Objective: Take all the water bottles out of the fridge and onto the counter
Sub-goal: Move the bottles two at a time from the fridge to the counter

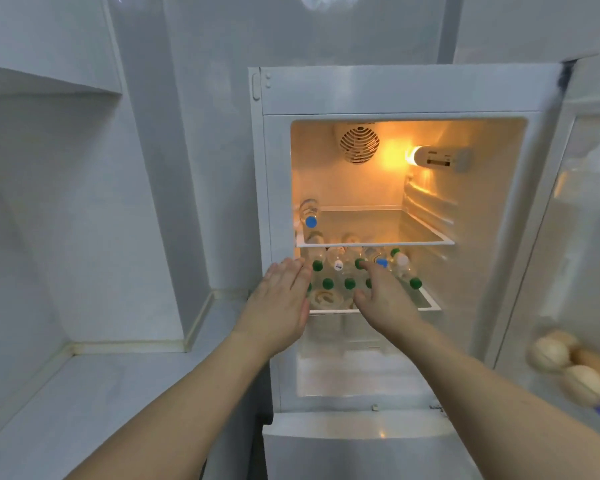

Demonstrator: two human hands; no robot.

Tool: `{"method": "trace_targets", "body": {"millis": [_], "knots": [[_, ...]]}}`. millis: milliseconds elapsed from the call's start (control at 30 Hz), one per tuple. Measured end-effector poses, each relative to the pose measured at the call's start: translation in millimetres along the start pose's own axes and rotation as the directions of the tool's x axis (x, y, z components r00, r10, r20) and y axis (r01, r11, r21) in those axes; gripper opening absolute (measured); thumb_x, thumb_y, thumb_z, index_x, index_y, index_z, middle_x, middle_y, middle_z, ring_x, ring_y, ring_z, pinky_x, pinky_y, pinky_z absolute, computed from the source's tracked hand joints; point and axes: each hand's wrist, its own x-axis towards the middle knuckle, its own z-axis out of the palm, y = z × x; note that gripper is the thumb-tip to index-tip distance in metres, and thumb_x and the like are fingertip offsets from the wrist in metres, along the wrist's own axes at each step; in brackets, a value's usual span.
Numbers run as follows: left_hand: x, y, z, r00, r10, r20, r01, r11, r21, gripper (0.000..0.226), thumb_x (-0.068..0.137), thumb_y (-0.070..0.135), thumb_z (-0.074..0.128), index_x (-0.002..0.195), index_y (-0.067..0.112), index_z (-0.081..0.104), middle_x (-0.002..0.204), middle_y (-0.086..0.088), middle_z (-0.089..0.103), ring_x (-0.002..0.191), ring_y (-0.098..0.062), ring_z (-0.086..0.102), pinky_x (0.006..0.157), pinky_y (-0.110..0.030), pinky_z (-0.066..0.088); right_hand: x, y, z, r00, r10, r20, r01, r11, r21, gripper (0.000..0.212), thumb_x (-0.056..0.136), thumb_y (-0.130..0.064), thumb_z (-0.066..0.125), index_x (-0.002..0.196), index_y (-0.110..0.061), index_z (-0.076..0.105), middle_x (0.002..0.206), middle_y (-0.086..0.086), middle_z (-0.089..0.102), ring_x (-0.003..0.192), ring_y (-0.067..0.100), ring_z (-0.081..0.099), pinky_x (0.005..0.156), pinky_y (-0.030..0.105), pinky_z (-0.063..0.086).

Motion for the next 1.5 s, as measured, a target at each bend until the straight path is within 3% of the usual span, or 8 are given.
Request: {"method": "trace_targets", "body": {"millis": [233,467,600,733,933,1067,1267,1500], "knots": [[110.1,-5.7,33.8,0.997,0.053,-0.055,-0.051,0.998,0.038,0.040,0.087,0.016,0.044,0.123,0.001,0.056,0.120,-0.018,0.058,0.099,-0.034,0.056,0.086,-0.043,0.051,92.0,42.6,-11.6,0.997,-0.022,-0.073,0.022,1.000,0.003,0.053,0.092,-0.022,0.052,0.143,-0.020,0.037,0.145,0.001,0.043,0.123,0.022,0.051,0.100,0.034,0.040],[188.4,-14.4,73.7,0.949,-0.257,0.183,0.270,0.962,-0.051,0.030,0.095,0.020,0.044,0.124,0.012,0.046,0.123,-0.008,0.051,0.097,-0.025,0.055,0.066,-0.032,0.040,158.6,80.4,-2.9,0.998,-0.010,-0.064,0.007,0.999,-0.042,0.052,0.094,-0.023,0.053,0.143,-0.016,0.038,0.145,0.002,0.042,0.131,0.020,0.043,0.105,0.034,0.036],[228.8,-22.6,91.3,0.822,-0.478,0.310,0.523,0.849,-0.075,0.030,0.098,0.019,0.043,0.126,0.007,0.045,0.125,-0.011,0.049,0.101,-0.025,0.055,0.072,-0.030,0.040,200.9,95.9,7.5,0.997,-0.066,-0.047,0.063,0.996,-0.065,0.052,0.095,-0.023,0.051,0.143,-0.012,0.036,0.146,0.006,0.040,0.133,0.022,0.039,0.110,0.034,0.030],[259.1,-33.1,109.3,0.792,-0.534,0.296,0.561,0.828,-0.009,0.028,0.099,0.017,0.039,0.121,0.003,0.052,0.127,-0.014,0.050,0.112,-0.027,0.051,0.090,-0.035,0.044,239.2,113.2,19.7,0.994,-0.105,-0.028,0.095,0.967,-0.237,0.047,0.099,-0.029,0.039,0.142,-0.011,0.037,0.144,0.007,0.043,0.131,0.023,0.039,0.111,0.035,0.025],[297.0,-42.0,140.5,0.731,-0.645,0.221,0.662,0.750,0.002,0.020,0.094,0.020,0.049,0.110,0.011,0.057,0.104,-0.006,0.061,0.098,-0.026,0.060,0.070,-0.031,0.041,271.5,136.0,41.2,0.995,-0.081,-0.062,0.042,0.878,-0.477,0.052,0.098,-0.044,0.025,0.141,-0.019,0.038,0.148,0.000,0.041,0.138,0.019,0.033,0.117,0.045,0.016],[311.0,-48.8,151.4,0.706,-0.634,0.314,0.592,0.773,0.230,0.023,0.093,0.010,0.054,0.114,0.009,0.065,0.119,-0.009,0.065,0.110,-0.028,0.062,0.087,-0.035,0.052,273.8,145.4,51.3,0.988,-0.111,-0.109,0.042,0.866,-0.498,0.054,0.096,-0.048,0.023,0.136,-0.021,0.048,0.141,-0.002,0.050,0.133,0.017,0.041,0.114,0.043,0.026],[317.5,-50.3,143.3,0.708,-0.629,0.321,0.543,0.775,0.324,0.025,0.095,0.011,0.051,0.115,0.011,0.065,0.119,-0.009,0.065,0.110,-0.026,0.063,0.082,-0.034,0.051,274.0,143.3,54.9,0.987,-0.085,-0.136,0.007,0.870,-0.494,0.054,0.094,-0.048,0.025,0.133,-0.020,0.051,0.135,-0.001,0.054,0.126,0.018,0.047,0.110,0.039,0.033],[296.4,-44.3,117.9,0.807,-0.534,-0.254,0.557,0.830,0.025,0.042,0.096,0.044,0.045,0.112,0.005,0.051,0.107,-0.014,0.060,0.096,-0.032,0.059,0.066,-0.036,0.039,270.2,142.7,49.2,0.975,-0.122,-0.186,0.024,0.888,-0.459,0.054,0.089,-0.044,0.029,0.125,-0.015,0.056,0.126,0.003,0.060,0.117,0.021,0.053,0.102,0.038,0.039]]}}
